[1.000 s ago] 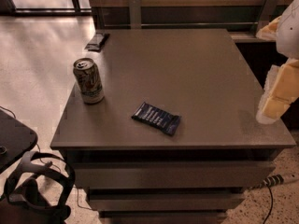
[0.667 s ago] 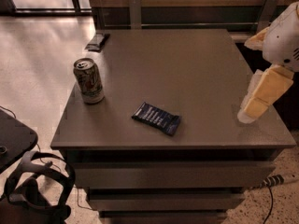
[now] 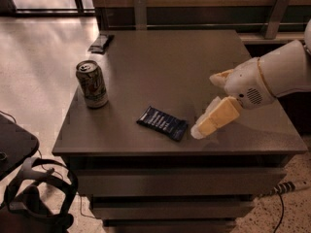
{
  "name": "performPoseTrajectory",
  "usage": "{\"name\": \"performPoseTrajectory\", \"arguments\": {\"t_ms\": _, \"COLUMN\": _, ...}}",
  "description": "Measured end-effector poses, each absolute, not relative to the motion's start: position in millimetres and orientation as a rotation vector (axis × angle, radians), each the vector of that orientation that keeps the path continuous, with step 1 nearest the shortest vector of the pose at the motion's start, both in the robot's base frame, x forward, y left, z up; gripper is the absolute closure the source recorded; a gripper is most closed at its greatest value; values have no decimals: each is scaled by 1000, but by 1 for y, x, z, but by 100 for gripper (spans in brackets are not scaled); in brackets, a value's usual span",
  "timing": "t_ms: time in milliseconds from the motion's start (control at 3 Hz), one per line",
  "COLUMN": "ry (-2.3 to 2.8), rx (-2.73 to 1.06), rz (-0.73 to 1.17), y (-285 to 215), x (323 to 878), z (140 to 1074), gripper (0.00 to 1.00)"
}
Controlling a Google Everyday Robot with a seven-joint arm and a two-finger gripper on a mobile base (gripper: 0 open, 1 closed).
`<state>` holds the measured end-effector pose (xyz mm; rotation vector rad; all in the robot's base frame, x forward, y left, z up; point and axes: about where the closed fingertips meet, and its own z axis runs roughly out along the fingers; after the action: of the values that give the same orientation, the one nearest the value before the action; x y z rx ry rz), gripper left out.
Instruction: Move rxbar blueberry near rxbar chocolate
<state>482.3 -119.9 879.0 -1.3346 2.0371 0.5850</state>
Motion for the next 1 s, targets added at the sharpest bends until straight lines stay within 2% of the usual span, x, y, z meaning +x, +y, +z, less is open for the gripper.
{"name": "performPoseTrajectory", "arguments": {"t_ms": 333, "ry": 1964, "rx": -1215, "rz": 664, "y": -96, "x": 485, "z": 859, "gripper": 0}}
{"name": "performPoseTrajectory", "arguments": {"t_ms": 667, "ry": 1895, "rx": -1149, "rz": 636, "y": -77, "x": 484, "z": 843, "gripper": 0}}
{"name": "performPoseTrajectory", "arguments": {"t_ms": 1000, "ry": 1855, "rx": -1098, "rz": 481, "y": -64, "x": 498, "z": 830, "gripper": 0}}
